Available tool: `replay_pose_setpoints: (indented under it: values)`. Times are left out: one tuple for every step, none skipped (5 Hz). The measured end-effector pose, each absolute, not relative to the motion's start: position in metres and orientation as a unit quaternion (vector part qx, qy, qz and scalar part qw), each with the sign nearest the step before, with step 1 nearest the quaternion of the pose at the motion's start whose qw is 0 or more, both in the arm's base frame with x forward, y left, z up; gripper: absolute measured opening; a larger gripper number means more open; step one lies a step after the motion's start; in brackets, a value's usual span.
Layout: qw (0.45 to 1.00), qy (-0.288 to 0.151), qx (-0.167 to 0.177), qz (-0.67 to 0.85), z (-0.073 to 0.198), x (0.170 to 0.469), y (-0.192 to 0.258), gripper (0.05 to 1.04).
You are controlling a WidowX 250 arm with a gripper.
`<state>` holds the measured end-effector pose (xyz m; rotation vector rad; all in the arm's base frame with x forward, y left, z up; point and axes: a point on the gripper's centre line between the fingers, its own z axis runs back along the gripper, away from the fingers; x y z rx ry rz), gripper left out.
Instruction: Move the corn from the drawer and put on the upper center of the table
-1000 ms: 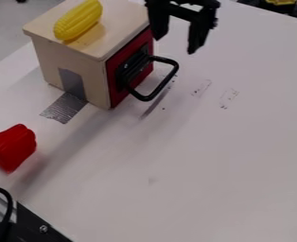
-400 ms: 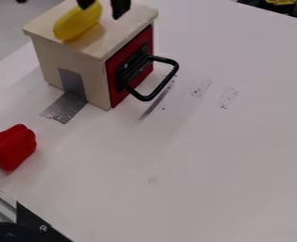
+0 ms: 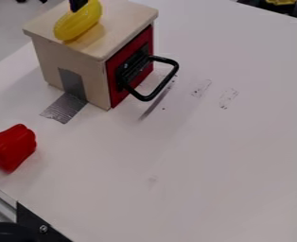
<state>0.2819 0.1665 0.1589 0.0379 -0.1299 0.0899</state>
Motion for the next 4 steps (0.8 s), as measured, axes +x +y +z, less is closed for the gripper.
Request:
replay_pose_setpoints:
  values:
    - [0.998,-0.042,0.015,0.045,0.137,0.283,0.166,0.997]
    - [0.999,-0.013,-0.001,0.051,0.111,0.290,0.159,0.934]
    - [0.999,-0.015,0.005,0.050,0.107,0.296,0.154,0.671]
    - [0.998,-0.012,0.010,0.056,0.106,0.299,0.146,0.618]
